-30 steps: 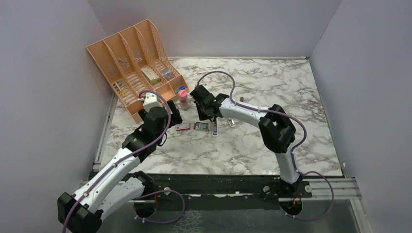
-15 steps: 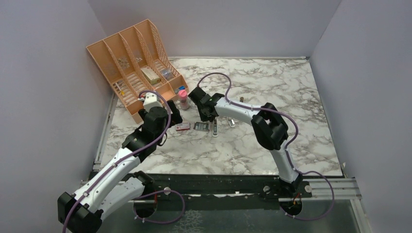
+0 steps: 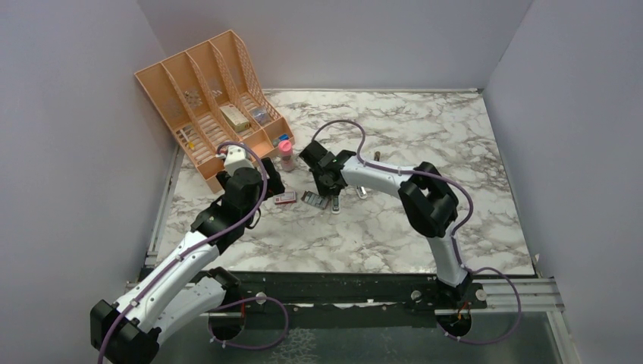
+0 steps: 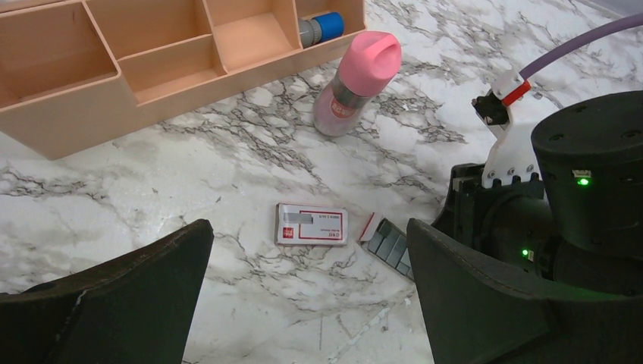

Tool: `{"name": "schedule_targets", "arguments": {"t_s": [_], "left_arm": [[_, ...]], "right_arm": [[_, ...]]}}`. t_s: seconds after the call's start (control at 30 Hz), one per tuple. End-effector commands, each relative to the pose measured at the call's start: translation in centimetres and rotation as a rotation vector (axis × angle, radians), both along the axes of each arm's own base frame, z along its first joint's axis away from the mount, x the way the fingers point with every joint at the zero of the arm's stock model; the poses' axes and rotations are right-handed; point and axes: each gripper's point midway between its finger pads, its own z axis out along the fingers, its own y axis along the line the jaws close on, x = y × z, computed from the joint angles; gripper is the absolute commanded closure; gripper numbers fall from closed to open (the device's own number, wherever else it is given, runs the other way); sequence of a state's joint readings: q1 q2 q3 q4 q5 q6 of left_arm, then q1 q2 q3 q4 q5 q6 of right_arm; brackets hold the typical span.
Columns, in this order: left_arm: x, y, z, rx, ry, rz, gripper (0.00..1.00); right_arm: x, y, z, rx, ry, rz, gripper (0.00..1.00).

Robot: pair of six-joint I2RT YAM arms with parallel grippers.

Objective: Load the staples into the stapler

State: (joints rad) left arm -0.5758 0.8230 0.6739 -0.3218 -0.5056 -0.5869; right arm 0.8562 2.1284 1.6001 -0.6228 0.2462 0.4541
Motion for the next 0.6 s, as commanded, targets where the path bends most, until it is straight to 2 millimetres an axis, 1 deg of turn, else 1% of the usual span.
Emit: {"name": "schedule_targets", "arguments": {"t_s": [0.0,0.1,0.17,0.3,0.37,0.47,0.57], "left_arm": [[0.1,-0.1,0.4,-0.019,-0.018,-0.003,0.01],[0.0,0.0,0.4,-0.019,-0.018,-0.002,0.01],[0.0,0.0,0.4,-0.02,-0.02,-0.003,0.01],[-0.1,0.1,0.5,-0.023,-0.026,-0.001,0.01],[-0.1,0.1,0.5,-0.022,-0.026,0.0,0.01],[-0.1,0.1,0.4,-0.021,-0.024,0.002,0.01],[-0.1,0.1,0.4,-0.021,-0.024,0.003,0.01]], "right_arm": [[-2.1,0.7,1.1,0.062,0.058,0.067,0.83],[-2.4,0.9,1.5,0.088,0.062,0.081,0.82],[-2.1,0.7,1.9,0.079,0.043,0.076,0.8],[-1.3,0.4,2.9,0.035,-0.013,0.077,0.72],[-1.3,0.4,3.3,0.012,-0.035,0.086,0.69],[-1.3,0.3,3.7,-0.011,-0.058,0.098,0.68],[-1.5,0.8,4.0,-0.002,-0.066,0.139,0.68]]}}
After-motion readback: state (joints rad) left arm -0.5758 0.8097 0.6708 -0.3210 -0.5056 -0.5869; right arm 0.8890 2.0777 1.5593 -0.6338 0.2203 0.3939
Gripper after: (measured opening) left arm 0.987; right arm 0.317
